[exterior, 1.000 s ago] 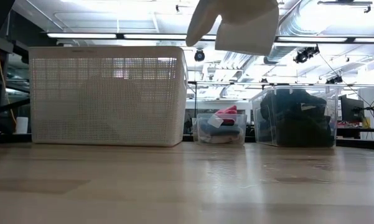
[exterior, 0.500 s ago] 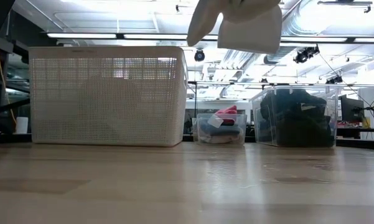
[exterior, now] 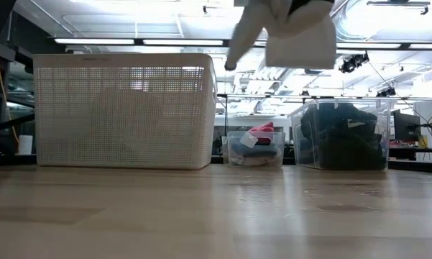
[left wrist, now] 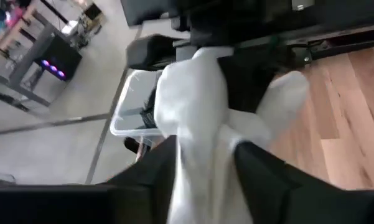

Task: Pick & Place Cloths
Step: Put the white boxer short into the right transparent bin

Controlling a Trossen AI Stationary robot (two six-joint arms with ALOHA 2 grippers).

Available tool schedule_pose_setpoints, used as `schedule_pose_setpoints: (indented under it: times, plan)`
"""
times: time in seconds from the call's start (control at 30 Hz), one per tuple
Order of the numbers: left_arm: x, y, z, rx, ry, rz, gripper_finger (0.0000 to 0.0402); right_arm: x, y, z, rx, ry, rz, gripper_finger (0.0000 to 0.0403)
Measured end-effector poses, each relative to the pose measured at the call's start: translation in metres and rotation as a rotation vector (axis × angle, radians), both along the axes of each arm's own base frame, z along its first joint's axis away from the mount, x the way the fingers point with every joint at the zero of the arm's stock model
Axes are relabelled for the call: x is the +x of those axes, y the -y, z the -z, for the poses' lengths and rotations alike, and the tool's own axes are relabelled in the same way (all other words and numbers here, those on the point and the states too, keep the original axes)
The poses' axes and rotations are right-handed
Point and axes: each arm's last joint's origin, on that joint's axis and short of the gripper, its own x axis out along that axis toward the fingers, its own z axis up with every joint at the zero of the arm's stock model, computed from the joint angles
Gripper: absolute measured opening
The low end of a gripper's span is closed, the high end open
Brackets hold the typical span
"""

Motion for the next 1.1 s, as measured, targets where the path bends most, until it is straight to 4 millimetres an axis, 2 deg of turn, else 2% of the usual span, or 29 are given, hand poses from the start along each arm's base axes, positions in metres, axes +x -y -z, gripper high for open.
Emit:
schedule_pose_setpoints:
  times: [0.17,0.3,0.43,0.63,0.8,0.93,1.1]
  plan:
    - [-0.016,-0.001,-0.018,0.077,0.012,0.008,0.0245,-0.02,0.013,0.001,0.015,-0.074,0.149,0.0009]
    - [-0.037,-0.006,-0.032,0.121,0.006,-0.085,0.0291,-0.042,0.029,0.0,0.017,-0.112,0.378,0.0008]
    - [-0.05,-0.024,-0.037,0.088,-0.019,-0.094,0.0303,-0.064,0.042,0.001,0.007,-0.181,0.52,0.0008]
    - [-0.056,-0.078,-0.035,-0.155,0.014,0.068,0.0305,-0.084,0.063,0.013,0.043,-0.384,0.636,0.0008]
    - [-0.069,-0.12,-0.035,-0.266,0.046,0.133,0.0305,-0.083,0.084,0.005,0.062,-0.544,0.691,0.0008]
    - [-0.081,-0.146,-0.036,-0.314,0.069,0.192,0.0305,-0.071,0.105,0.003,0.06,-0.696,0.687,0.0008]
    - [-0.095,-0.172,-0.036,-0.372,0.096,0.249,0.0305,-0.053,0.134,0.028,0.104,-0.98,0.627,0.0008]
